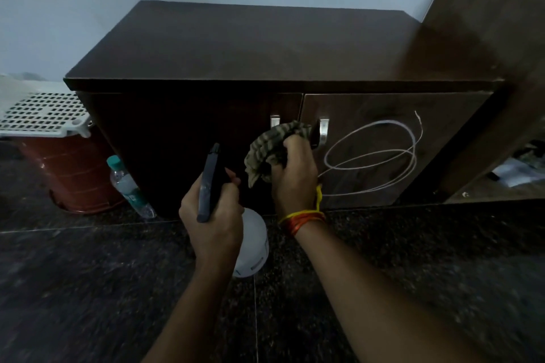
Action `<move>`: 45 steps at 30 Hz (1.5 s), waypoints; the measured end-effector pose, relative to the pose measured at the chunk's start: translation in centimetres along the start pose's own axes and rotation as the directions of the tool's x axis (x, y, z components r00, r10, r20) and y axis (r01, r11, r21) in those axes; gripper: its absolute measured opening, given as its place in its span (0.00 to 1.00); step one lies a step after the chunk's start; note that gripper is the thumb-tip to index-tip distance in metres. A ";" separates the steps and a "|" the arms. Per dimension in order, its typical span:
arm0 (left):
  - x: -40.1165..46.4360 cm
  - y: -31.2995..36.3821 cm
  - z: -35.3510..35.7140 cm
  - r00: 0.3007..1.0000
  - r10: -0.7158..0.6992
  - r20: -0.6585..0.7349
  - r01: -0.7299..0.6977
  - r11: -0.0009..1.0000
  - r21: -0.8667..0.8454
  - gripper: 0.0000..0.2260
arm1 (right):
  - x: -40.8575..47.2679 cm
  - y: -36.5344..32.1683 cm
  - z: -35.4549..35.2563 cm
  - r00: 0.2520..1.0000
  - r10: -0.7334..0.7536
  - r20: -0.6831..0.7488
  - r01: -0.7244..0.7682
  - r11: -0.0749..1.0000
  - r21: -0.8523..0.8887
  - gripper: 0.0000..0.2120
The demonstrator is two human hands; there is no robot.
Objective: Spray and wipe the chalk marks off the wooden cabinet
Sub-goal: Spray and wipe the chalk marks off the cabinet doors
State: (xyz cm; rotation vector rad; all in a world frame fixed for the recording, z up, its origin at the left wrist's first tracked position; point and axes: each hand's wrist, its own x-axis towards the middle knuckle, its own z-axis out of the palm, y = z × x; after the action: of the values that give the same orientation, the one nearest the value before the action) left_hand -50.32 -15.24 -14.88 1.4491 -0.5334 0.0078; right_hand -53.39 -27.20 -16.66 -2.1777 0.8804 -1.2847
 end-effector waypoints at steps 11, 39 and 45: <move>-1.5 0.9 1.8 1.000 0.010 0.007 -0.010 0.999 0.048 0.08 | 0.0 0.7 -1.9 0.989 0.033 0.143 -0.042 0.997 0.058 0.13; -6.1 3.0 8.6 0.990 -0.088 0.107 0.084 0.996 0.036 0.06 | 1.8 4.6 -14.0 0.948 0.312 -0.063 -0.316 0.946 -0.077 0.20; -7.7 2.0 10.1 0.986 -0.109 0.130 0.102 0.993 0.061 0.09 | 2.9 6.5 -14.9 0.882 0.456 -0.118 -0.461 0.887 -0.023 0.17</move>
State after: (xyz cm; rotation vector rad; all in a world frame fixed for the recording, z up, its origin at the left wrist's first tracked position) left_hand -61.23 -22.10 -15.45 1.5366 -0.5677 -0.1603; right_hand -67.44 -34.71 -12.44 -1.7877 1.3877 -1.1541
